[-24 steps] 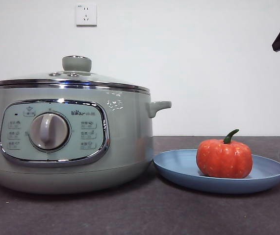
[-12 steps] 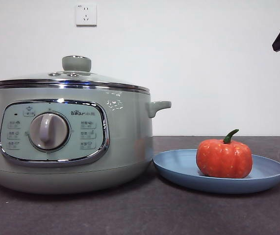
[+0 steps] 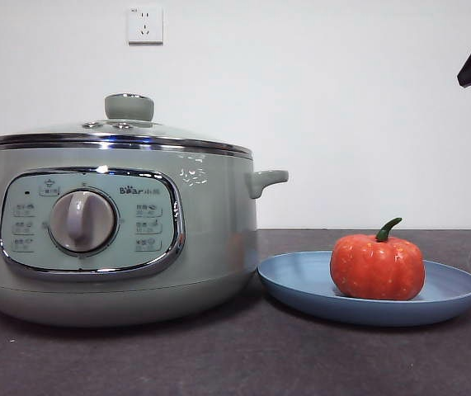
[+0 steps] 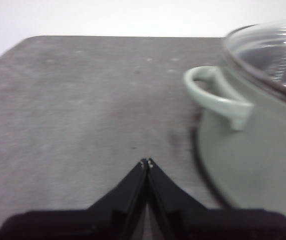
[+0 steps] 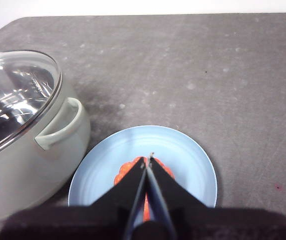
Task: Take the pumpkin out from the steamer,put the pumpkin in the blue plate,close the lid
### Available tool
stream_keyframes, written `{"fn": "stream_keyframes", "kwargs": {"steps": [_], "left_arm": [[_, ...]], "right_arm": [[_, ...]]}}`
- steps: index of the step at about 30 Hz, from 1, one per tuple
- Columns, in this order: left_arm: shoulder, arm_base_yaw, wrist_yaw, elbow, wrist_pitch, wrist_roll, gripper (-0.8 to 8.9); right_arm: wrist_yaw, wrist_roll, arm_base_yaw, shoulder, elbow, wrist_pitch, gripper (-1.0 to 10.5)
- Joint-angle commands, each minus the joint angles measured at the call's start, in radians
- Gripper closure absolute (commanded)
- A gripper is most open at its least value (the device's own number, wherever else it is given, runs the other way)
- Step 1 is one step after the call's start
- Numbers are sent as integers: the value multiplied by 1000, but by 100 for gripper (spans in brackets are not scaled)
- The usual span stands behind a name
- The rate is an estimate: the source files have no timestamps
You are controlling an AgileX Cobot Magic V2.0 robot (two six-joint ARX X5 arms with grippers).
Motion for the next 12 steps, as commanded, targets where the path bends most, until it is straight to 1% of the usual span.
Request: {"fn": "stream_keyframes", "kwargs": {"steps": [1, 12], "left_arm": [[-3, 2, 72, -15, 0, -10, 817], [-3, 2, 74, -15, 0, -10, 817]], "right_arm": [[3, 10, 0, -1, -8, 2, 945], [3, 10, 0, -1, -8, 2, 945]]}}
